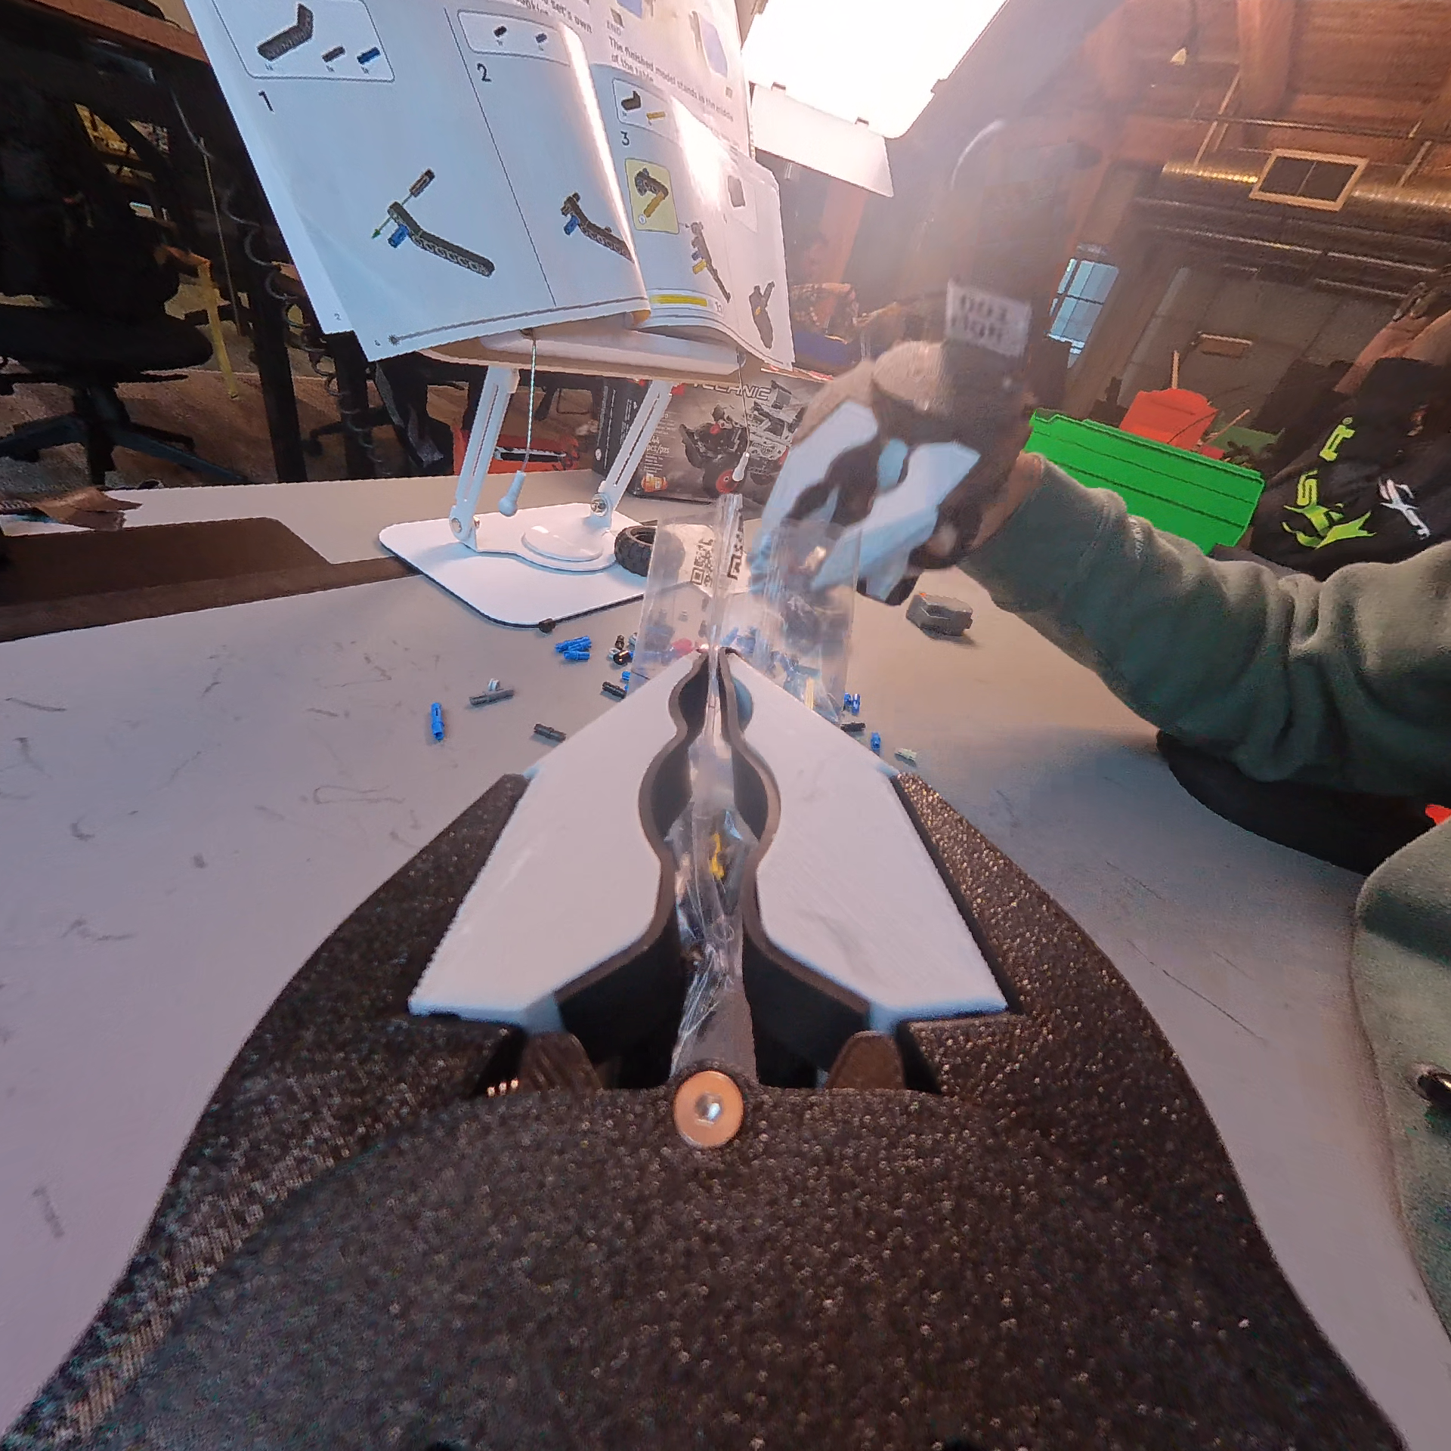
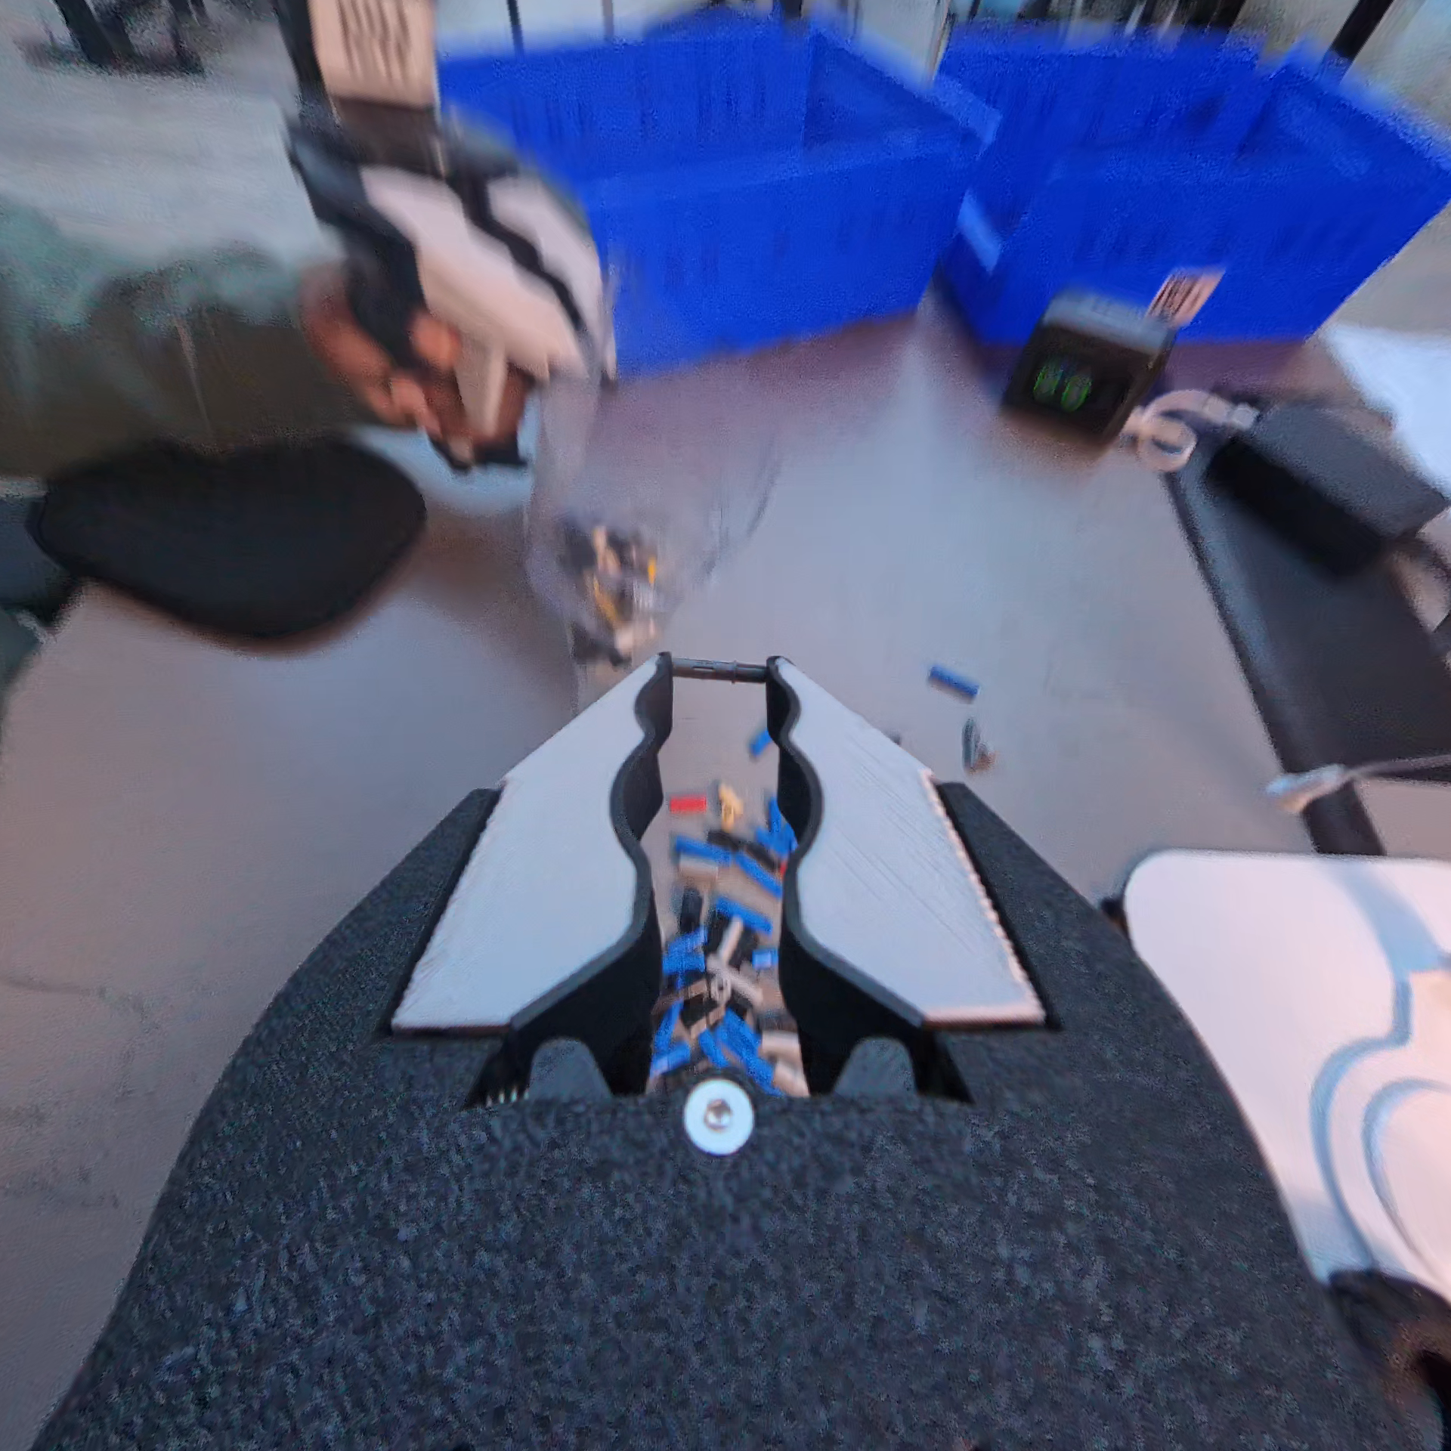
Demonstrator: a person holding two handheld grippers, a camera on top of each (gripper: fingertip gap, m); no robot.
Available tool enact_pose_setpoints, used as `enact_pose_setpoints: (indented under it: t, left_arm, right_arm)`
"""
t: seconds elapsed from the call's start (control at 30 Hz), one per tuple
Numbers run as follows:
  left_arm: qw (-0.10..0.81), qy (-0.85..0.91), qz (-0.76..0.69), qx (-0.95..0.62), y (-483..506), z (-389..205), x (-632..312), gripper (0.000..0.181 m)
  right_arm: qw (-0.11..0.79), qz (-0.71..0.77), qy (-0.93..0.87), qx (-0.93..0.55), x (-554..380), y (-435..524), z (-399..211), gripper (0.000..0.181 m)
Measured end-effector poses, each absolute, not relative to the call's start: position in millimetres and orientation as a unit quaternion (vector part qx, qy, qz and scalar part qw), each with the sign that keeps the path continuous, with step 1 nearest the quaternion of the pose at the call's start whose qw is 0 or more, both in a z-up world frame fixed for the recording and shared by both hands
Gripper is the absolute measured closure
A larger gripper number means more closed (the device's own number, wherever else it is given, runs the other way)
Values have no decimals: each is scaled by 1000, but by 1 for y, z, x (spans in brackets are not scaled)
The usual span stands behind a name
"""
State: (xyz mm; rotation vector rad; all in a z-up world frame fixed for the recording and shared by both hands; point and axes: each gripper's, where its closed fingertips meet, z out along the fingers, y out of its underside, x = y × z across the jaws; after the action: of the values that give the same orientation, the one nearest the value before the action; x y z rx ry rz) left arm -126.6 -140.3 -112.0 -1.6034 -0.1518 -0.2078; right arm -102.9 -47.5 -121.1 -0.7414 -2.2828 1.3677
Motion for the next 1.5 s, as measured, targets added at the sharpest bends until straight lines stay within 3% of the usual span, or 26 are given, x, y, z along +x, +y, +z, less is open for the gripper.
enact_pose_setpoints:
  t: [0.1, 0.27, 0.4, 0.5, 0.63, 0.73, 1.5]
  left_arm:
    - [687, -67, -93, -718, -139, -113, -125, 180]
    - [689, -64, -86, -717, -140, -110, -124, 180]
    - [692, -65, -88, -714, -142, -109, -125, 180]
    - [691, -64, -90, -714, -142, -110, -125, 180]
    - [691, -63, -90, -714, -141, -110, -125, 180]
    - [692, -66, -87, -714, -142, -109, -126, 180]
    - [696, -69, -88, -709, -146, -107, -129, 180]
  right_arm:
    - [196, 548, -772, -257, -114, -72, -77, 159]
    - [188, 540, -785, -240, -127, -102, -89, 149]
    - [202, 562, -749, -285, -132, -71, -79, 151]
    - [217, 472, -783, -341, -134, -30, -120, 162]
    - [182, 352, -834, -384, -123, -11, -200, 163]
    - [167, 329, -842, -395, -121, -14, -226, 163]
    - [203, 291, -855, -379, -125, 0, -216, 181]
